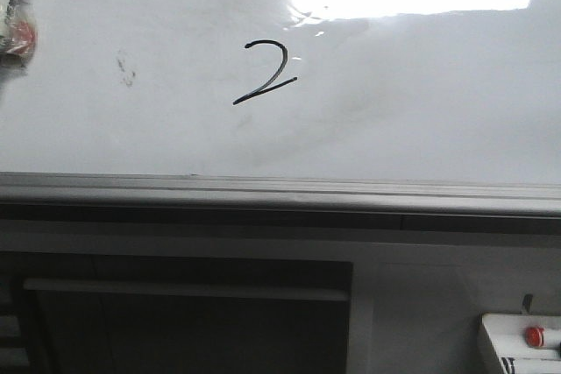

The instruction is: Write number 2 on whiteboard

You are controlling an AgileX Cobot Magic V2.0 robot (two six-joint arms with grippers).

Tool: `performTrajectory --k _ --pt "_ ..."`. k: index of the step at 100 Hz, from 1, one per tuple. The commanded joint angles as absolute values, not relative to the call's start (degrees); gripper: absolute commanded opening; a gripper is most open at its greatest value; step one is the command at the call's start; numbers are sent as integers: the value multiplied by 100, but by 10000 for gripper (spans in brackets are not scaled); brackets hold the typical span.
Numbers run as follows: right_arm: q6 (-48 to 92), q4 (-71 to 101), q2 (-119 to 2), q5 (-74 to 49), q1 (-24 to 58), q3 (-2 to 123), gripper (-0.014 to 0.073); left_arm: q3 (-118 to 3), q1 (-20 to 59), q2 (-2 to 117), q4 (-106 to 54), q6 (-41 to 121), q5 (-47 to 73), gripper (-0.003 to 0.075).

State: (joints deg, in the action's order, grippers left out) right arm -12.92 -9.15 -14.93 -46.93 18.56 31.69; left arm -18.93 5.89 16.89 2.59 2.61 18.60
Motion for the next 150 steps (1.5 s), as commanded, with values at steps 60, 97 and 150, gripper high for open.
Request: performTrajectory --k 60,97,150 --pt "-1305 -1028 -1558 -4257 1826 3293 -72 187 287 -116 -466 229 -491 -18" --pt "-1305 -1028 -1558 -4257 1826 3293 -72 187 287 -106 -466 229 -491 -18" --pt "-1305 -731 -412 -1307 296 1264 -72 187 287 -106 -466 229 -491 -18"
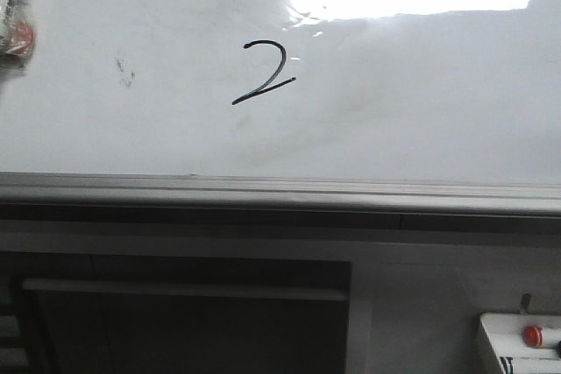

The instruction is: Write number 2 on whiteboard

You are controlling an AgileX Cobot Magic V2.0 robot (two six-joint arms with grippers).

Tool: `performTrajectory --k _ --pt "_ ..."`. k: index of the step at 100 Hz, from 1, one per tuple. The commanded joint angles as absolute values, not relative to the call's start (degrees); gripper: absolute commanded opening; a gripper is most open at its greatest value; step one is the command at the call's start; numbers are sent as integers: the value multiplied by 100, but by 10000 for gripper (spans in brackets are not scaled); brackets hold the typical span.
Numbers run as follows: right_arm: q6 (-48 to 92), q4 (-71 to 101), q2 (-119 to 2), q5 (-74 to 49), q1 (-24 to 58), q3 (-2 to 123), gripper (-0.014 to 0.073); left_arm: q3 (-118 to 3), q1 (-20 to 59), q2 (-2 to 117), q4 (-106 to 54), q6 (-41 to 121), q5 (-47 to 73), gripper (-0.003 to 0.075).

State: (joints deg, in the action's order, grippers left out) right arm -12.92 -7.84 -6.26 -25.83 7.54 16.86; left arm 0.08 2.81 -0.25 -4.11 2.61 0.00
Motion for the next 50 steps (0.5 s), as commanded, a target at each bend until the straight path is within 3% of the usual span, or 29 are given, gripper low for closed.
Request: performTrajectory --k 1,28,50 --pt "-1305 -721 -353 -1192 261 1213 -72 187 287 -106 -466 229 -491 -18" --pt "-1305 -697 131 562 -253 -250 -72 187 287 -106 -466 229 -491 -18" --pt "-1325 -550 154 564 -253 -230 -72 187 287 -106 -466 229 -491 -18"
